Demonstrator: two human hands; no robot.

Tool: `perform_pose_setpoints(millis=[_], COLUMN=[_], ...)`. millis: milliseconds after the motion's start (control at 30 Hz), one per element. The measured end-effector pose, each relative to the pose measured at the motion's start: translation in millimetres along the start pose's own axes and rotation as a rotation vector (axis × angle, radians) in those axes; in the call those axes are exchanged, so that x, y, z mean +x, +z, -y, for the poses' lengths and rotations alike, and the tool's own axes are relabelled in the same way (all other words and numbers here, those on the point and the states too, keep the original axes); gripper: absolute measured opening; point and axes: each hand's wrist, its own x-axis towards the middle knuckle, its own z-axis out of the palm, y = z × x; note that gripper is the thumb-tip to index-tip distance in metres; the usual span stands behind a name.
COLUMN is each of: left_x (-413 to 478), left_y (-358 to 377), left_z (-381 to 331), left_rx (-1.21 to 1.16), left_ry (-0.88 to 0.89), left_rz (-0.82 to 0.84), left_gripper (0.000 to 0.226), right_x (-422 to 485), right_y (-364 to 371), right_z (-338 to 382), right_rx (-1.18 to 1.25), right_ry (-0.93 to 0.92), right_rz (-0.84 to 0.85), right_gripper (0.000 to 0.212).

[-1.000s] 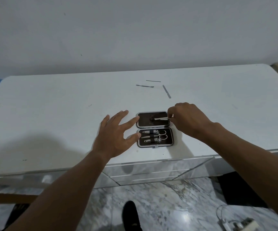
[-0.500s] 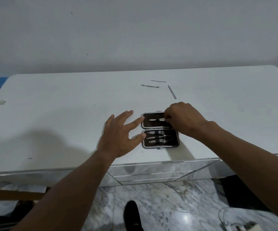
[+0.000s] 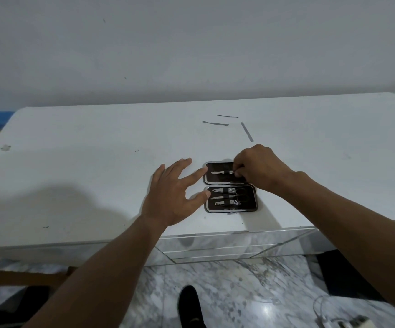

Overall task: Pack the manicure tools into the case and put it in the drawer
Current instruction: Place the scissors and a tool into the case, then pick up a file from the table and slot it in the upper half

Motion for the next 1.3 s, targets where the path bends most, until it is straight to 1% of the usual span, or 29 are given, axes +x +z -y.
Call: perform_pose_setpoints(millis=[700,967,1133,1300], left_x=[0.7,0.2,0.5,1.2], left_y=[-1.2,-2.3,-4.3,-5.8], left_z=[-0.9,-1.5,-2.6,-3.5], left_rx=[-0.007,-0.017,-0.027,-0.008], left_ry=[0.0,-0.004,-0.009,-0.017], left_rz=[-0.005,-0.004,-0.001,0.022], left_gripper=[0.06,0.058,0.058,0.059], right_x=[3.3,8.2,25.0,45.2], right_y=[1.0,-10.0,-20.6,-29.9], right_z=[0.1,5.2,3.9,-12.5], right_rx=[-0.016,0.005,0.005,-0.051], right_ry=[-0.033,-0.048,-0.029,0.091], right_rz=[0.014,0.04,-0.011,-0.106], right_gripper=[0.013,0.011,0.013,0.013])
